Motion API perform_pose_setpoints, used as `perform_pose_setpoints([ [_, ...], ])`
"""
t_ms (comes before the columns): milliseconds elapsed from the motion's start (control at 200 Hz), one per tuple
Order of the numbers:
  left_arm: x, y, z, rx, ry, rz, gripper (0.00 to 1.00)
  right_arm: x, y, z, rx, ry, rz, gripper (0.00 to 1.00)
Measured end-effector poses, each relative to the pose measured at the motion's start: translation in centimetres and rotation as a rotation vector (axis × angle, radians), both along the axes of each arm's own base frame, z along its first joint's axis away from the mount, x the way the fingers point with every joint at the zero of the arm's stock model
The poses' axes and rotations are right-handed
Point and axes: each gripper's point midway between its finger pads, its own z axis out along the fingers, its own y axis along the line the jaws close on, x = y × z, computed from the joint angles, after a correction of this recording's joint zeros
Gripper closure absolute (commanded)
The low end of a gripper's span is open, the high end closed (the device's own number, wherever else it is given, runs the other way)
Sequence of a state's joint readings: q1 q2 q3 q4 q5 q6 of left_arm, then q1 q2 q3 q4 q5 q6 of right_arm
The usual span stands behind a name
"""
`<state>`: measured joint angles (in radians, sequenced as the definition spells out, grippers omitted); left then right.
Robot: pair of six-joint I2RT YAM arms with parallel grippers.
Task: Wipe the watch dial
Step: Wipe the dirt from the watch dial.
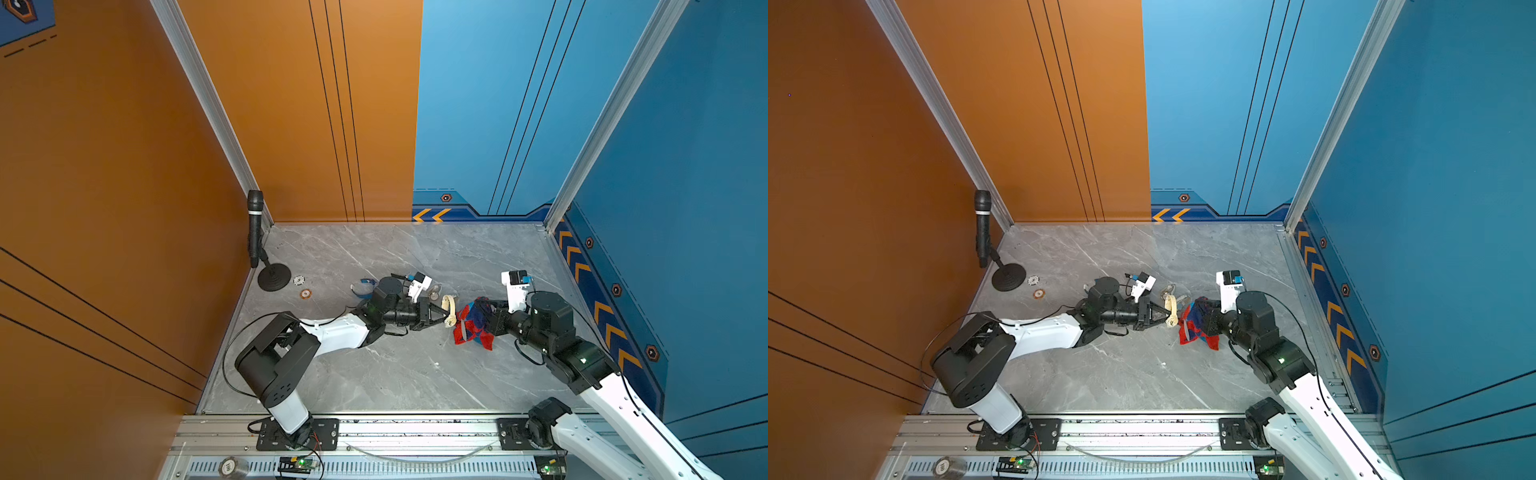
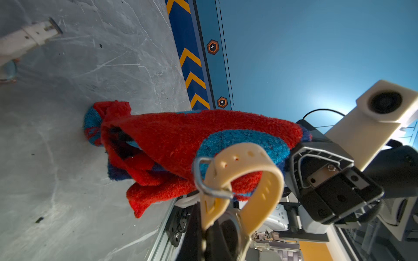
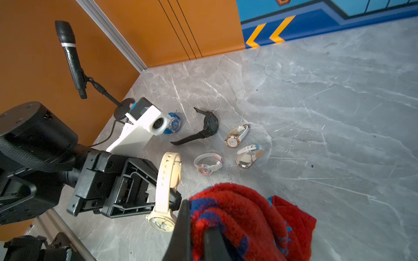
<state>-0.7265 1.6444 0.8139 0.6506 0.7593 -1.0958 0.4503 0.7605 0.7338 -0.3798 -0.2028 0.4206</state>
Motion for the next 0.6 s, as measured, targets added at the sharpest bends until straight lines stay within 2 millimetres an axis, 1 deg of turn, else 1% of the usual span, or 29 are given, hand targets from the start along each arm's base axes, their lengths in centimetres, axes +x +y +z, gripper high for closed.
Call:
perform_pose_setpoints([
  [110, 0.0, 0.2, 0.6, 0.000, -0.082, -0.007, 1.00, -0.2, 0.7, -1.3, 0.001, 0.076, 0.029, 1.00],
  [190, 0.0, 0.1, 1.0, -0.009, -0.116, -0.011, 1.00, -0.6, 1.1, -1.6, 0.016, 0.103, 0.051, 1.00],
  [466, 0.3, 0.1, 2.0, -0.043, -0.159, -0.005, 1.00, -1.9, 2.0, -0.3, 0.072, 0.085, 0.124, 1.00],
  [601, 1.0, 0.5, 2.0, -0.061, -0.111, 0.042, 1.00, -2.2, 2.3, -0.2, 0.080, 0.090, 0.140, 1.00],
])
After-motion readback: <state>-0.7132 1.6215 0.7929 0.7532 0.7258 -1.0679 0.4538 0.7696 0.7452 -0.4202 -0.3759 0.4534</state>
